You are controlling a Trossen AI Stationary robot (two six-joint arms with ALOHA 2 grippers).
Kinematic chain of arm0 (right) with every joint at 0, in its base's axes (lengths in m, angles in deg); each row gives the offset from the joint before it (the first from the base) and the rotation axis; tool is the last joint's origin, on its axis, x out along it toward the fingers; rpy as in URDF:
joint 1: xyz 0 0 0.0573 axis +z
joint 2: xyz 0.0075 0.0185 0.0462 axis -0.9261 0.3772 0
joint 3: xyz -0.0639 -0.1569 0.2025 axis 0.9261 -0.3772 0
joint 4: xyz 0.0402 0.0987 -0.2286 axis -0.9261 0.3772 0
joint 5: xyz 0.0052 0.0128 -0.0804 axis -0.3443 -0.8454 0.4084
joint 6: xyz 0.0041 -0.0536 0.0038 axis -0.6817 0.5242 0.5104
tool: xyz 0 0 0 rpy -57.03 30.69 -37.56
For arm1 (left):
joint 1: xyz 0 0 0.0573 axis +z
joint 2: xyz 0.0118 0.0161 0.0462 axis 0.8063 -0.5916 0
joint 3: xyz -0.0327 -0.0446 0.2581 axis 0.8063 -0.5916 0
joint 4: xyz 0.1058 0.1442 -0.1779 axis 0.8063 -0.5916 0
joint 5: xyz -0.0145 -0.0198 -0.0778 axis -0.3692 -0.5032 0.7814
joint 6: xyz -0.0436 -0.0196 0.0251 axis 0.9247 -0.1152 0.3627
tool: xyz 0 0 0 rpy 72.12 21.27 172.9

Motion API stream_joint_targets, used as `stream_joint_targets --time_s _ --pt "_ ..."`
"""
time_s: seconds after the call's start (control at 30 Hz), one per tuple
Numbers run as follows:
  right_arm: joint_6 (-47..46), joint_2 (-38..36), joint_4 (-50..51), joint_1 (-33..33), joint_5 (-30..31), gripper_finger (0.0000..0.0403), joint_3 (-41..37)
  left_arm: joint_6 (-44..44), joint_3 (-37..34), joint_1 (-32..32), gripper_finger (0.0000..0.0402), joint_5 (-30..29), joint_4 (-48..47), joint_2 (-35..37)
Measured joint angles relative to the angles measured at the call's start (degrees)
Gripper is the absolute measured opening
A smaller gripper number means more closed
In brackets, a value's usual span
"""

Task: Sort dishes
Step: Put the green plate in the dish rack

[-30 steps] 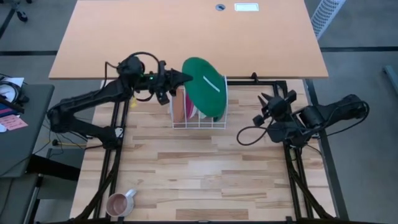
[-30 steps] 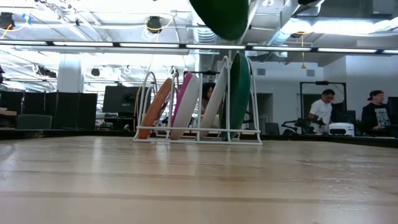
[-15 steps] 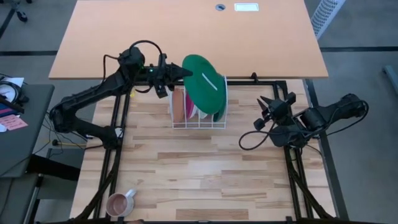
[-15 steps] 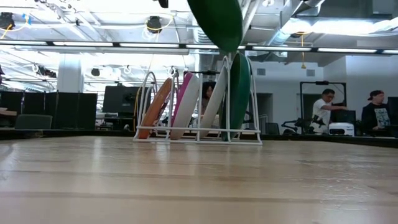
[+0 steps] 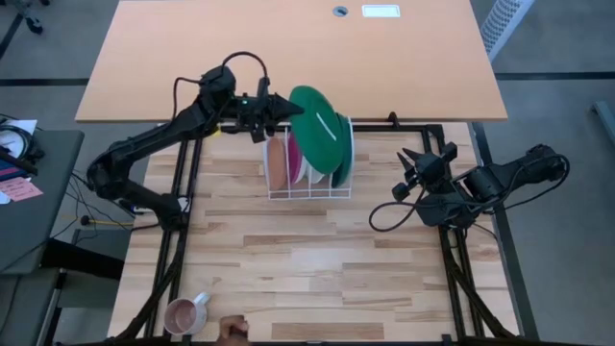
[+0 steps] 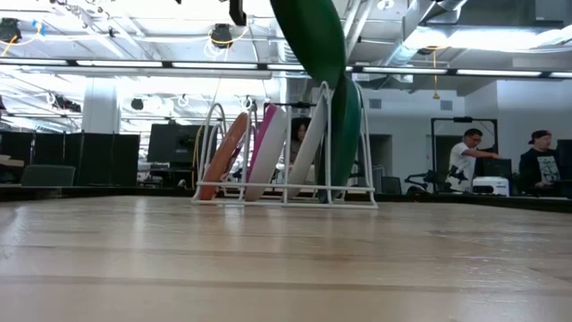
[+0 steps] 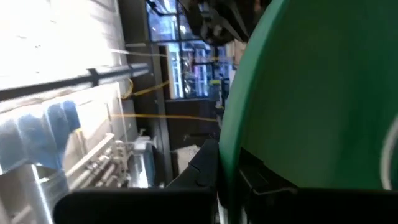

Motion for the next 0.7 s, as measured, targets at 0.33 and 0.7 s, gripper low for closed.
stream_joint_targets --time_s 0.33,0.7 --pt "0.13 0.00 0.03 0.00 0.02 0.0078 0.00 -0.20 -0.02 0.03 0.0003 -0.34 3.06 -5.33" --pt "0.13 0.00 0.06 0.00 0.02 0.0078 0.00 1.37 -0.04 -0.03 0.0007 -1.11 5.09 -12.00"
